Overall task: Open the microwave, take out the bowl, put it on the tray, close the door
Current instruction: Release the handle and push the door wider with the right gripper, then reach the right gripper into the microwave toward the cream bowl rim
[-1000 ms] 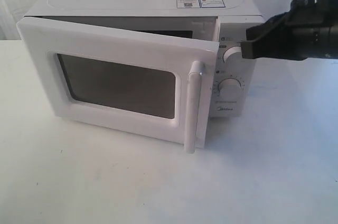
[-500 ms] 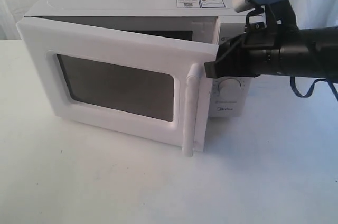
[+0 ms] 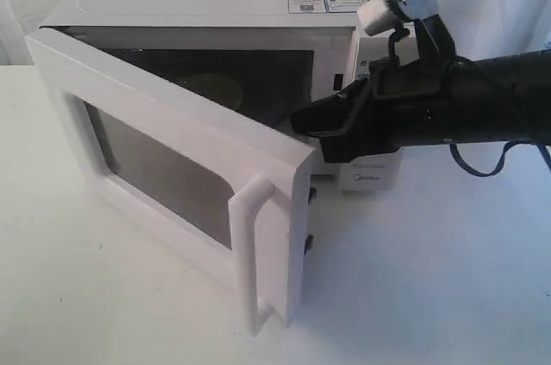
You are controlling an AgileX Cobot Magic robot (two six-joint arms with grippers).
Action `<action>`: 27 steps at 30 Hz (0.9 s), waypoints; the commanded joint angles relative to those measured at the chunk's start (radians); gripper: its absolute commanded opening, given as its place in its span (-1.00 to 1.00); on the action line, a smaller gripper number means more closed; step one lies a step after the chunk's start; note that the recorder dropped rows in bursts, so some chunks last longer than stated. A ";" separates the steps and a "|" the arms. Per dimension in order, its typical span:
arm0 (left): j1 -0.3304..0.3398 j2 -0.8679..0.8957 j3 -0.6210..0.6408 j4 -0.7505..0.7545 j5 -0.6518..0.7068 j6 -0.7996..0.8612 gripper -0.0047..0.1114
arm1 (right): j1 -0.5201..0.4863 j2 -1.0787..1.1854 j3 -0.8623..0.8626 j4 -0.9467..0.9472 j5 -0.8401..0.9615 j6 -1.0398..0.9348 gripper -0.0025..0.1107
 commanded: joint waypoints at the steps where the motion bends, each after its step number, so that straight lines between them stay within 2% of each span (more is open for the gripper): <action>1: 0.003 -0.004 0.005 -0.004 0.002 0.000 -0.92 | 0.061 -0.008 0.014 0.000 0.036 0.010 -0.96; 27: 0.003 -0.004 0.005 -0.004 0.002 0.000 -0.92 | 0.462 -0.008 0.013 0.162 0.008 -0.030 -0.96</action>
